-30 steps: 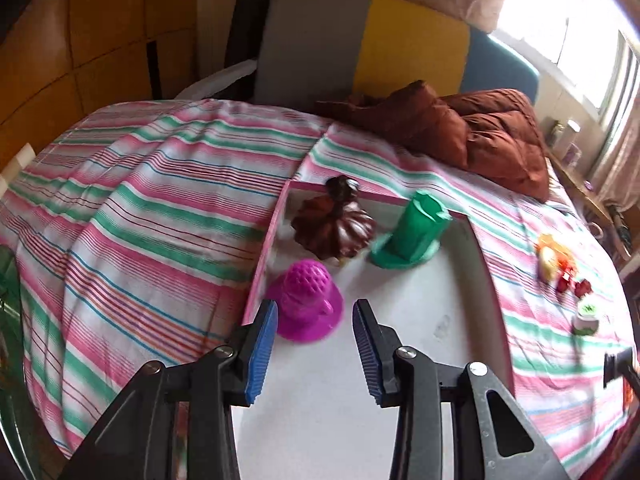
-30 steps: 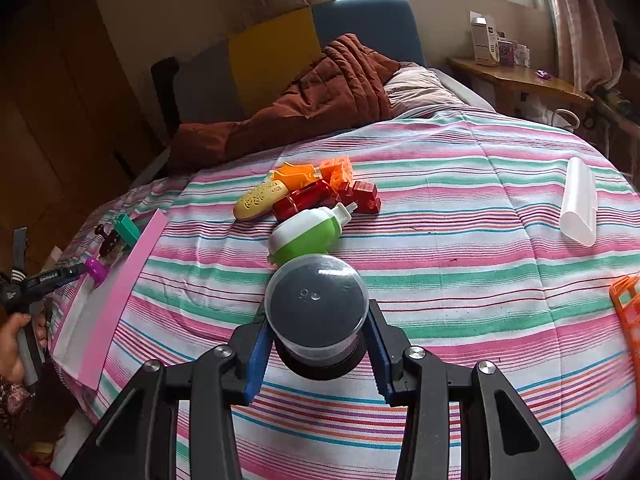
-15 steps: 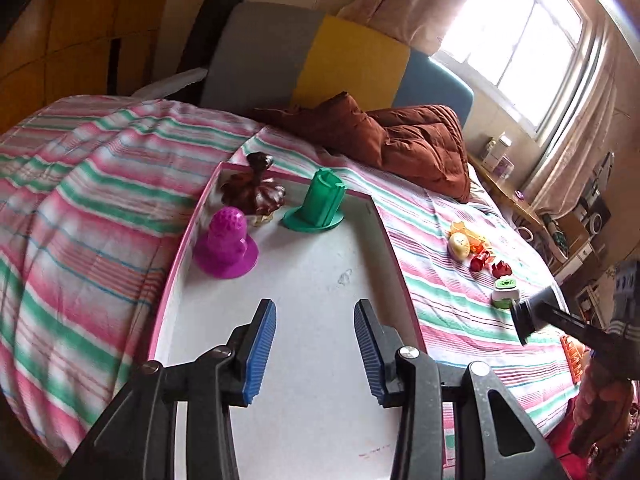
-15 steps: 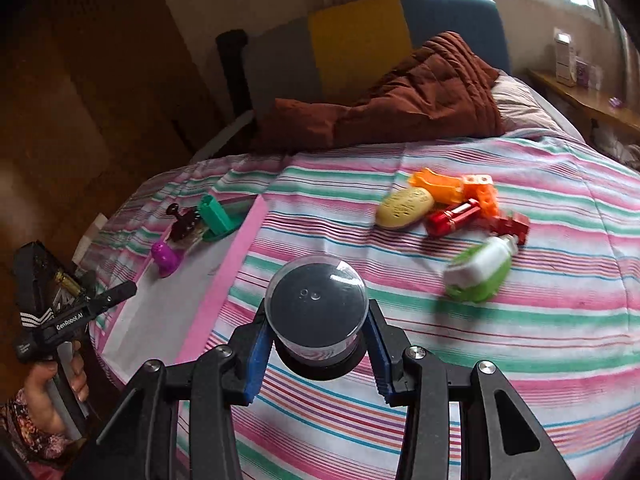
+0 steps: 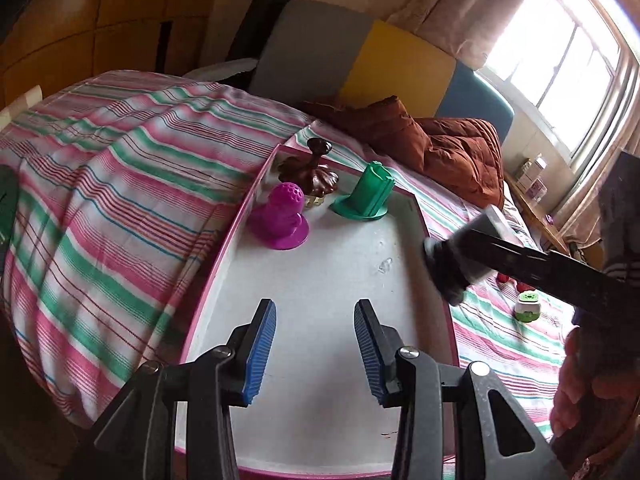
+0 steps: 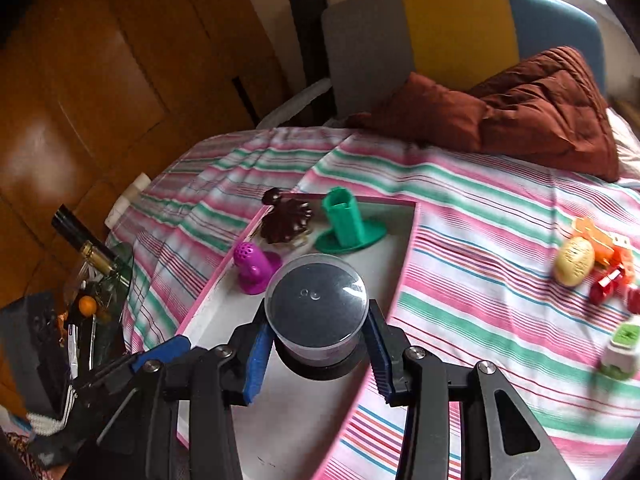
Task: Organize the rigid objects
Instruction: 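Lower the gray-black canister into the tray and open the right tool, then move the open right tool from the tray to the green-white bottle toy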
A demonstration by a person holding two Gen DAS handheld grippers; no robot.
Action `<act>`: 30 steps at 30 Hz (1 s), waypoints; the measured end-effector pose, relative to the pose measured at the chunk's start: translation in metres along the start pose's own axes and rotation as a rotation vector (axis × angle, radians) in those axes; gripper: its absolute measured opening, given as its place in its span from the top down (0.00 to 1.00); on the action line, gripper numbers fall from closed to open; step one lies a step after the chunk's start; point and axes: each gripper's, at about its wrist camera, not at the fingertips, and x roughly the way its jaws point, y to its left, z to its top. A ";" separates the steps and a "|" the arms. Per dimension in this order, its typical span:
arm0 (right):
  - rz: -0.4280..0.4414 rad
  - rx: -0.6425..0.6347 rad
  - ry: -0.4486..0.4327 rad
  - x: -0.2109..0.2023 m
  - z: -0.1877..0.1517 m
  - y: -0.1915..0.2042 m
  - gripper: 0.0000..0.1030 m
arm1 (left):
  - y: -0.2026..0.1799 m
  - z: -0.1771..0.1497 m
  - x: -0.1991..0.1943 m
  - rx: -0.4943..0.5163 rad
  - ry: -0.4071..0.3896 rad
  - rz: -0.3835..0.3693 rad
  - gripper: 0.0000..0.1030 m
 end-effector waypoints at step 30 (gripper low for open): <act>-0.064 -0.041 0.021 0.060 0.022 0.028 0.39 | 0.008 -0.003 -0.001 -0.046 0.014 0.005 0.60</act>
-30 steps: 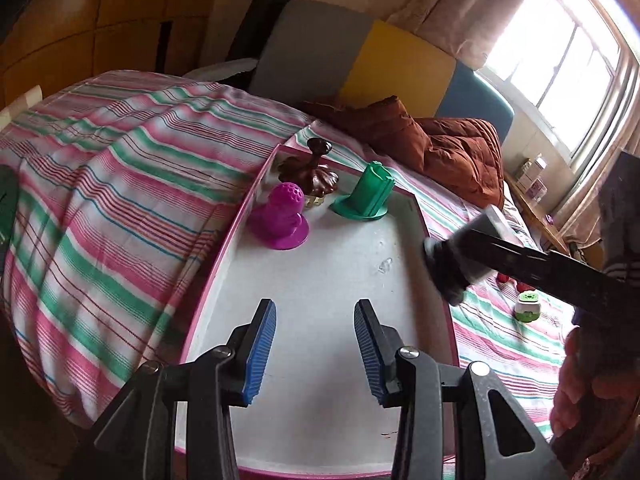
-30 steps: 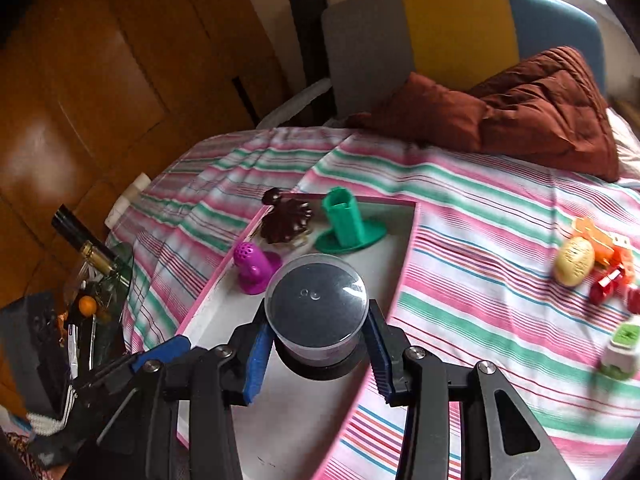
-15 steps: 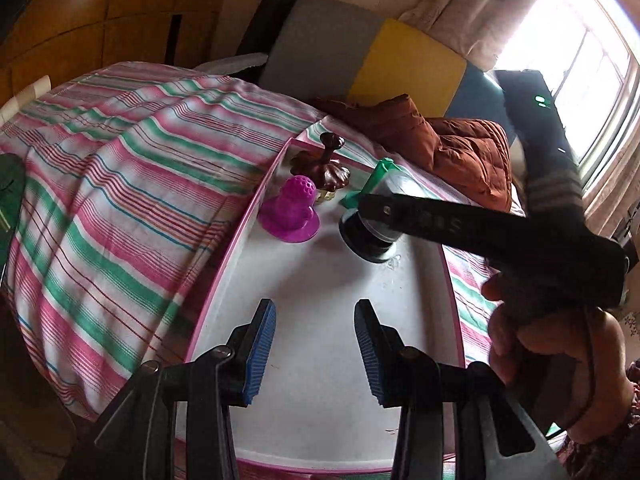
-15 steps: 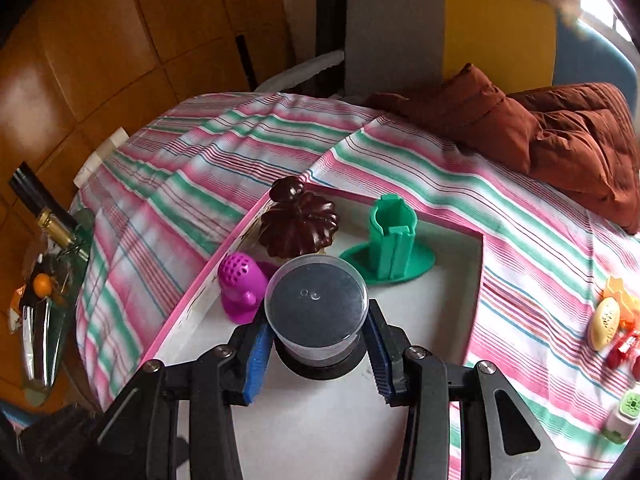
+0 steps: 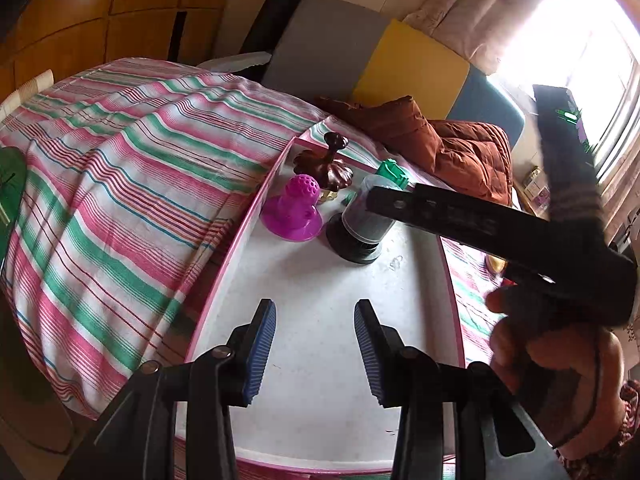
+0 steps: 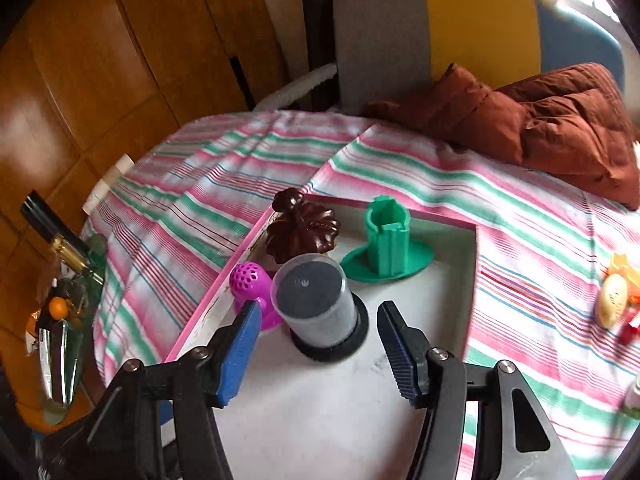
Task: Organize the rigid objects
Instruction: 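Move the open right tool from the tray to the green-white bottle toy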
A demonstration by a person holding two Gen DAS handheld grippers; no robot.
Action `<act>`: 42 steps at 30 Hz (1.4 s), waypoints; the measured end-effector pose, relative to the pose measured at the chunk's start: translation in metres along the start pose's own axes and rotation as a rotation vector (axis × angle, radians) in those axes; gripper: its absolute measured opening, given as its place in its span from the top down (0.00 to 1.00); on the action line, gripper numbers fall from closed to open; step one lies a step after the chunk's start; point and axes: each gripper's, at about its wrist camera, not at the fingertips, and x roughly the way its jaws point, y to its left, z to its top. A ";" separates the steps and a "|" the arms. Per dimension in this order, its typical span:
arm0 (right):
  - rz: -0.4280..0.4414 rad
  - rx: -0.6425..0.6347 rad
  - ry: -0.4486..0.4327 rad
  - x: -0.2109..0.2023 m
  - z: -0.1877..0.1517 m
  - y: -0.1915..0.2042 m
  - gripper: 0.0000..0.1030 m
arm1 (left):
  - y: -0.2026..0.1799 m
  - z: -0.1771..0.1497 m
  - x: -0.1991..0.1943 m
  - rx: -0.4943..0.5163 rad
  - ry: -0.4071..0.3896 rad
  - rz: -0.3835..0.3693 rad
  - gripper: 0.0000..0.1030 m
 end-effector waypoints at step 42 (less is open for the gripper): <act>-0.310 0.782 -0.143 -0.129 -0.099 -0.284 0.36 | -0.066 -0.034 -0.017 0.253 0.014 -0.187 0.60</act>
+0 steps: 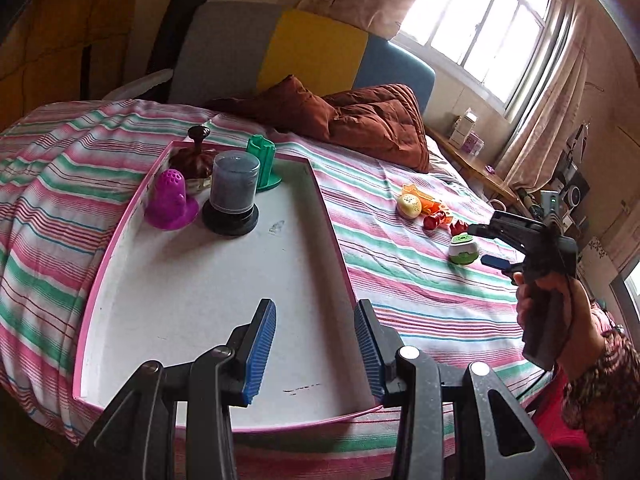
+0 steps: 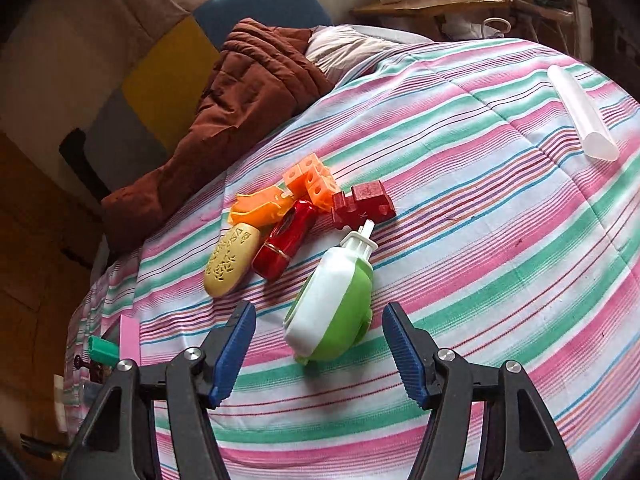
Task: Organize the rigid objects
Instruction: 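Move the open right tool from the tray to the green-white bottle toy, then grasp the green-white bottle toy with the right tool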
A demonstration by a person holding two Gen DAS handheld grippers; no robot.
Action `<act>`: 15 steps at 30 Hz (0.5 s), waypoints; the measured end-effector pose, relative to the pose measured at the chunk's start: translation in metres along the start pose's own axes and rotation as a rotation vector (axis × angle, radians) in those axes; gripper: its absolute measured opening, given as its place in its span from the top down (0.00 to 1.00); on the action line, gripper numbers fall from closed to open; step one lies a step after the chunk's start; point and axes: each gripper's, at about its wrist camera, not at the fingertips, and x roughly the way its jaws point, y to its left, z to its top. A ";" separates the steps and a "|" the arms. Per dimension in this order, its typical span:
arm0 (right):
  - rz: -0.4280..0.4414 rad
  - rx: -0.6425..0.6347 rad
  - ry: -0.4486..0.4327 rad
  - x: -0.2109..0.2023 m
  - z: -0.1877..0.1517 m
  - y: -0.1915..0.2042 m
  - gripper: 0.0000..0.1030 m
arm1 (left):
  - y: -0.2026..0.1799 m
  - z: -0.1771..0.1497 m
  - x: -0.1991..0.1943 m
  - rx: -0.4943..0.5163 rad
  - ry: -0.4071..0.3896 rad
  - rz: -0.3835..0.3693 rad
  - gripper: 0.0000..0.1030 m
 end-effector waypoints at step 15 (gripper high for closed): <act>-0.487 -0.857 -0.024 -0.003 -0.026 0.053 0.73 | 0.010 0.001 0.002 -0.032 0.003 0.014 0.60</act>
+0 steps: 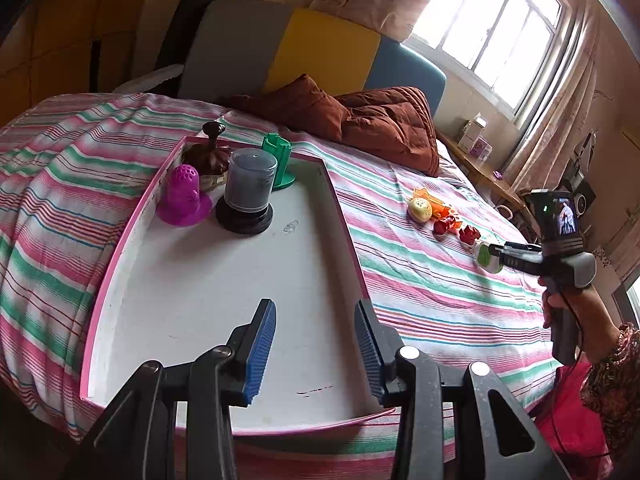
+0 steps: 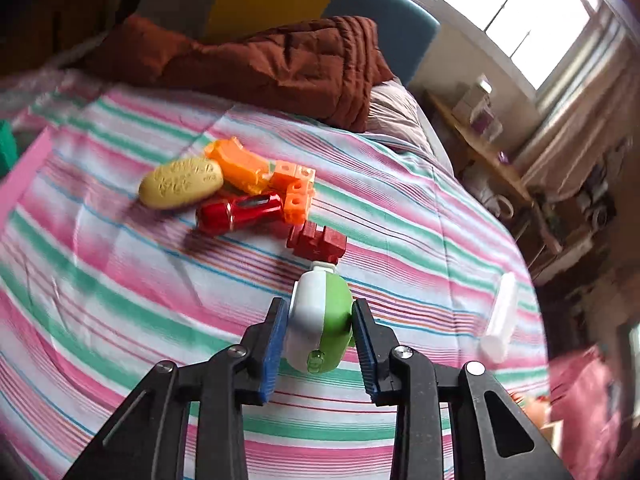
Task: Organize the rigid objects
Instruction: 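Grasp the green-white bottle toy with the right tool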
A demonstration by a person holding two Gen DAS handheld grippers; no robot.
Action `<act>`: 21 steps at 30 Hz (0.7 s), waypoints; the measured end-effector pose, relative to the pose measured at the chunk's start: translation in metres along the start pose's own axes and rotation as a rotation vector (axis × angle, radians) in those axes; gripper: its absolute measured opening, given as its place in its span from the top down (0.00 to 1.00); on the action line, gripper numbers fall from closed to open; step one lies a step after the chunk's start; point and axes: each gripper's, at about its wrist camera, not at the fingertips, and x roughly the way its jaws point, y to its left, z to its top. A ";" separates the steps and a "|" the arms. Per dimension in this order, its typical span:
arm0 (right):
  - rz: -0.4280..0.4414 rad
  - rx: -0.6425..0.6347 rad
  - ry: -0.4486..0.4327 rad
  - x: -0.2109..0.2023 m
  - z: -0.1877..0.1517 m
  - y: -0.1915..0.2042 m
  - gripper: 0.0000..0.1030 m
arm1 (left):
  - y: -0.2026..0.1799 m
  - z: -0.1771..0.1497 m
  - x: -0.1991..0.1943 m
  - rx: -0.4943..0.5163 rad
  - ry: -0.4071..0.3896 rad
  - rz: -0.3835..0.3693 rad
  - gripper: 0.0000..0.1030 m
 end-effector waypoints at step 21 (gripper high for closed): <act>0.361 0.561 -0.001 0.010 -0.009 -0.052 0.34 | -0.003 -0.001 -0.002 0.012 0.000 0.001 0.60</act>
